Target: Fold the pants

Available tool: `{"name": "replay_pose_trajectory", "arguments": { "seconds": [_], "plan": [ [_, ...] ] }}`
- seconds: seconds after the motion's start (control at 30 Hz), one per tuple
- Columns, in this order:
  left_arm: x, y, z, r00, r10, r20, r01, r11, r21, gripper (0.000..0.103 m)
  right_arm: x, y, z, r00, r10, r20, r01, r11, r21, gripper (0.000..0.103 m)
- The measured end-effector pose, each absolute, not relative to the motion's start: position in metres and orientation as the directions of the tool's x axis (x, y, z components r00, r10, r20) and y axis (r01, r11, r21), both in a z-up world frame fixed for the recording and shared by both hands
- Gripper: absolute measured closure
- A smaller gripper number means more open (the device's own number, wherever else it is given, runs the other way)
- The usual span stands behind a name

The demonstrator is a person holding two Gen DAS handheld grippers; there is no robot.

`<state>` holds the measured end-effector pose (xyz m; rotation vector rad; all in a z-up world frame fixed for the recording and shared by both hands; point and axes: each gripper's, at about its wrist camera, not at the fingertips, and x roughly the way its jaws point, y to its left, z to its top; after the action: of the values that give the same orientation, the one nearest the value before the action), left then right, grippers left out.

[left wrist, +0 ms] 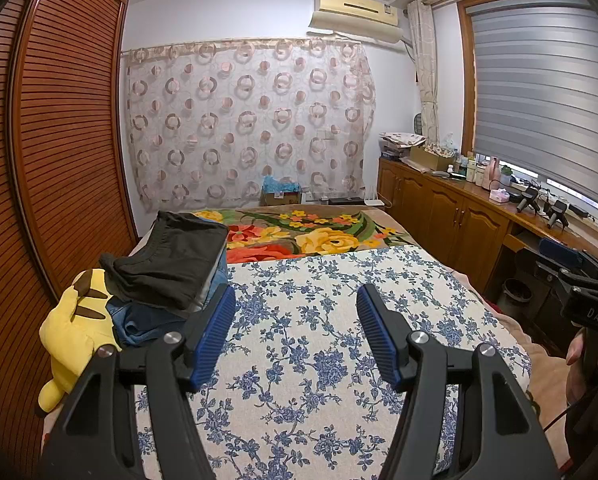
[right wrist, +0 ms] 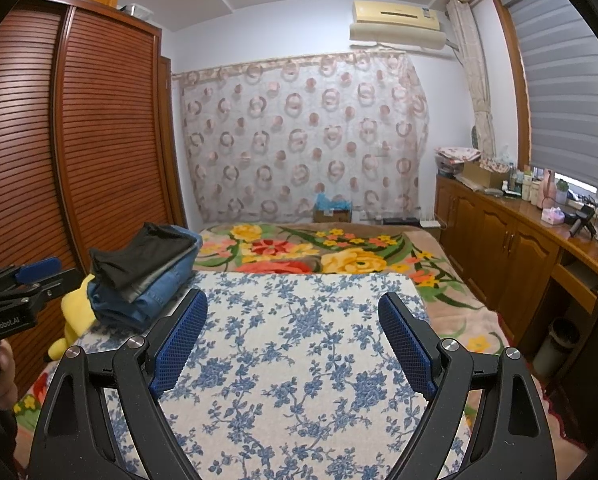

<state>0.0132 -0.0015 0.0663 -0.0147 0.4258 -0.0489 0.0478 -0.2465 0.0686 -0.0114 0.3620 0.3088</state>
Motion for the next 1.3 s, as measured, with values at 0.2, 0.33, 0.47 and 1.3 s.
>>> {"name": "replay_pose_trajectory", "arguments": {
  "seconds": [0.2,0.33,0.47,1.3],
  "plan": [
    [0.0131,-0.0017,0.0667,0.910,-0.051,-0.411,0.045,0.999,-0.024,0.040,0.0479,-0.2465,0.0690,0.890,0.294,-0.349,-0.298,0.954,0.042,0.014],
    [0.0130,-0.0013,0.0672,0.909,-0.052,-0.413,0.045,0.999,-0.025,0.040,0.0476,-0.2449,0.0675,0.890,0.294,-0.350,-0.299,0.953,0.041,0.014],
    [0.0140,-0.0013,0.0666,0.910,-0.053,-0.412,0.047,0.999,-0.024,0.040,0.0477,-0.2450,0.0679,0.890,0.295,-0.349,-0.299,0.953,0.043,0.014],
    [0.0149,-0.0026,0.0602,0.908,-0.047,-0.416,0.040,0.999,-0.026,0.040,0.0463,-0.2424,0.0654,0.888,0.298,-0.351,-0.302,0.952,0.045,0.014]
  ]
}}
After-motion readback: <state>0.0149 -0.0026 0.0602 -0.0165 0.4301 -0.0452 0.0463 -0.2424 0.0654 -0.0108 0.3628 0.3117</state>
